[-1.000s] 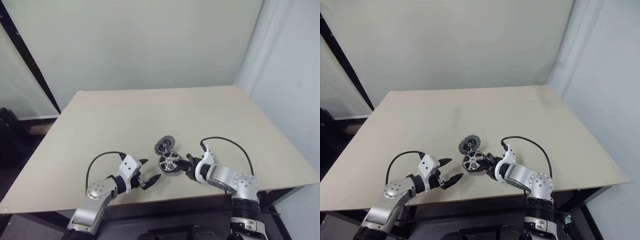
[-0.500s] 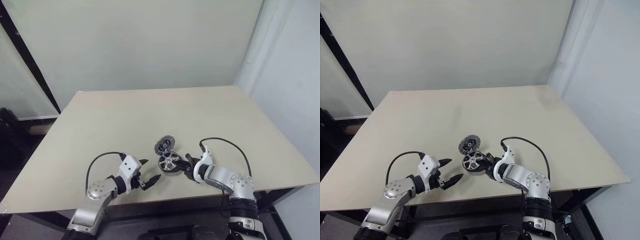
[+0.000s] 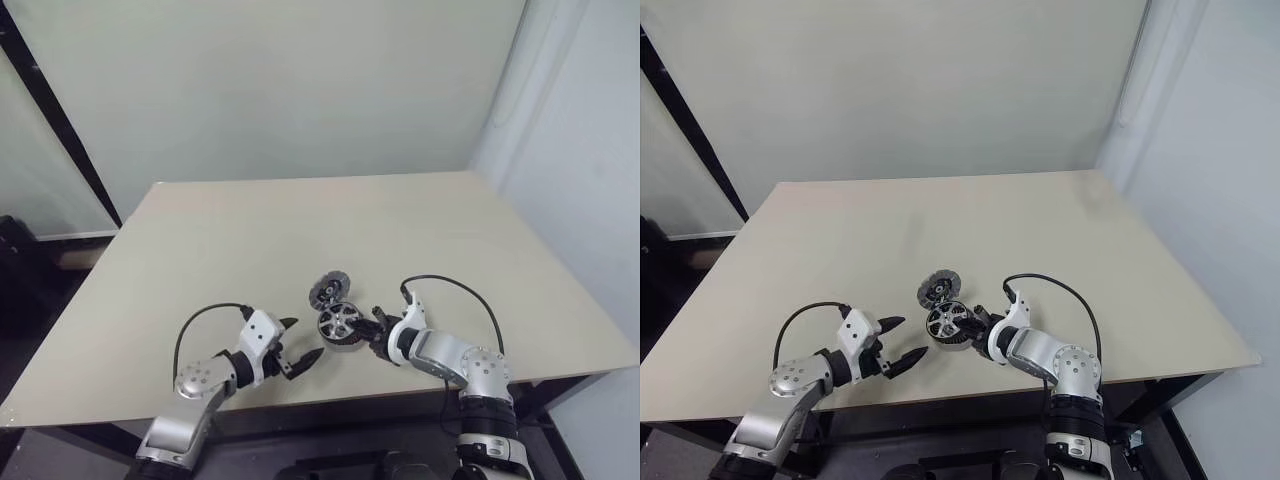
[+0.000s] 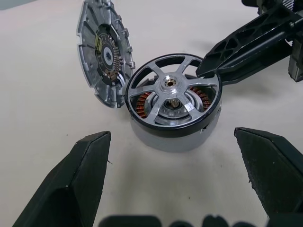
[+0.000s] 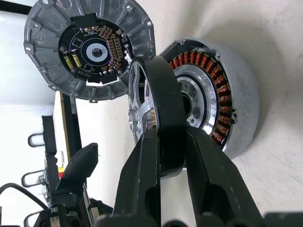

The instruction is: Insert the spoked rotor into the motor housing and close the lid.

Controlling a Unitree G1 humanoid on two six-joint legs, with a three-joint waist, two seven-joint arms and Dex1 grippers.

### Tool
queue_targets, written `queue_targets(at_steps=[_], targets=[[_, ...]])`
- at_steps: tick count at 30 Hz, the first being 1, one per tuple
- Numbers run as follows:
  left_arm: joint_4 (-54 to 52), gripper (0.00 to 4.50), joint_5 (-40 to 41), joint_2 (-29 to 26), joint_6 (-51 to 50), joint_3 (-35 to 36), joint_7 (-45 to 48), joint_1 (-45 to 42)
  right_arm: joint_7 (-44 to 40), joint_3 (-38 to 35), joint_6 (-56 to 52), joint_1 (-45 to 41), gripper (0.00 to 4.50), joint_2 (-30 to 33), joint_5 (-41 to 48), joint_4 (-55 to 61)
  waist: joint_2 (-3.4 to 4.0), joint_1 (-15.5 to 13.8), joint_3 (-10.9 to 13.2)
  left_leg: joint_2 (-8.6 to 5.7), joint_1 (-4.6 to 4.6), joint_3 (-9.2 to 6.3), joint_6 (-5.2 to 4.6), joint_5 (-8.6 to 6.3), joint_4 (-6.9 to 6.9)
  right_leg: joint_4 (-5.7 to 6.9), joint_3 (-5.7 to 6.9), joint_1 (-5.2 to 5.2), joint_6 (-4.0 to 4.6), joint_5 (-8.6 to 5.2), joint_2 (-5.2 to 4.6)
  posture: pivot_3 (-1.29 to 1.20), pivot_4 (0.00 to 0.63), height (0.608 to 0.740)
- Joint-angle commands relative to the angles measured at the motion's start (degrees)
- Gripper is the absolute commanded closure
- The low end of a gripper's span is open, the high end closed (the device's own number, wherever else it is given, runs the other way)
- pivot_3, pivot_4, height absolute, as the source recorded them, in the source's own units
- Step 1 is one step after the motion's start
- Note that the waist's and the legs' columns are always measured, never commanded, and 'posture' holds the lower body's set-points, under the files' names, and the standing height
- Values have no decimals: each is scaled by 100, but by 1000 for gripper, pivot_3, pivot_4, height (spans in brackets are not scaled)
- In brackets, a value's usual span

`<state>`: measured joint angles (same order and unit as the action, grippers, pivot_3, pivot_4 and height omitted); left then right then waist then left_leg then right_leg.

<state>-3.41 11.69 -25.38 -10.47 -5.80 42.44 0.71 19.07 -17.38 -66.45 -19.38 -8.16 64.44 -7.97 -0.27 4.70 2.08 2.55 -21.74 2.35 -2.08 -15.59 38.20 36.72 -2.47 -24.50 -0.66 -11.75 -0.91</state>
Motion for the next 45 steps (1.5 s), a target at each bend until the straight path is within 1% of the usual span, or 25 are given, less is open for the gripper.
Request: queue_targets(at_steps=[1,2,5,10,15,19,21,24,26,29,31,33,37,45], targets=[[-150,0,9,6,59,5,10,-129,-129,-12,-4,-23,3390,-9,26,211,0,0,0,0,0,0,0,0,0,0,0,0,0,0,0,0,0,740],[-152,0,9,8,58,3,11,-127,-135,-12,-11,-17,3184,-12,31,227,0,0,0,0,0,0,0,0,0,0,0,0,0,0,0,0,0,740],[-158,0,6,13,55,-5,11,-122,-142,-41,-26,-15,2225,-25,97,306,0,0,0,0,0,0,0,0,0,0,0,0,0,0,0,0,0,740],[-178,0,1,26,62,-4,0,-87,-207,-42,-144,3,2225,128,242,756,0,-2,0,0,0,-1,0,0,0,0,0,0,0,0,0,0,0,740],[-185,0,-5,27,72,4,-5,-54,-352,69,-247,1,2225,520,159,1155,0,-1,0,0,-1,1,0,0,0,-2,-1,0,0,-1,-2,0,0,740],[-177,0,-8,25,79,6,-3,-58,-725,454,-140,-46,2225,975,-263,1521,0,-1,0,-3,0,2,0,0,0,-1,-1,0,1,-1,-1,0,0,740],[-165,0,-5,25,82,11,2,-70,-1121,909,137,-53,2225,1228,-696,1760,-1,-1,0,-4,0,1,0,0,-1,-1,0,0,1,-1,1,0,0,740],[-136,0,-1,26,85,25,2,-89,-1779,2027,1154,-22,2825,1661,-1976,1934,-1,16,0,-4,2,5,0,0,-2,-1,-1,-3,1,-1,3,0,0,740],[-112,0,2,25,83,47,-8,-103,-2069,2643,1813,-46,3490,1798,-2737,1807,-2,17,0,-4,4,4,0,0,-2,-1,0,-3,1,-1,4,0,0,740],[-75,0,17,16,81,98,-26,-118,-2394,3229,2622,-140,4472,1832,-3591,1502,-3,15,0,-4,3,4,0,0,-2,0,1,-3,1,-1,4,0,0,740],[-40,0,21,-27,88,151,-21,-109,-2609,3766,3259,-322,4472,1897,-4365,1088,-4,13,0,-6,2,5,0,0,-1,0,0,-2,1,-1,4,0,0,740],[-35,0,24,-62,92,199,-20,-89,-2819,4035,3699,-442,4472,1842,-4799,708,-7,12,0,-7,3,7,0,0,2,0,-1,-2,1,-1,2,0,0,740],[-75,0,49,-89,89,255,-47,-61,-3106,4053,4156,-485,4472,1578,-5134,119,-11,-23,-1,-8,0,7,0,0,3,0,2,-1,1,-1,2,0,0,740],[-179,0,45,-80,83,280,-102,-13,-3509,4278,4380,-193,4472,1281,-5844,-1252,-11,-41,-2,-8,4,8,1,0,4,4,0,1,1,0,0,0,0,740]])
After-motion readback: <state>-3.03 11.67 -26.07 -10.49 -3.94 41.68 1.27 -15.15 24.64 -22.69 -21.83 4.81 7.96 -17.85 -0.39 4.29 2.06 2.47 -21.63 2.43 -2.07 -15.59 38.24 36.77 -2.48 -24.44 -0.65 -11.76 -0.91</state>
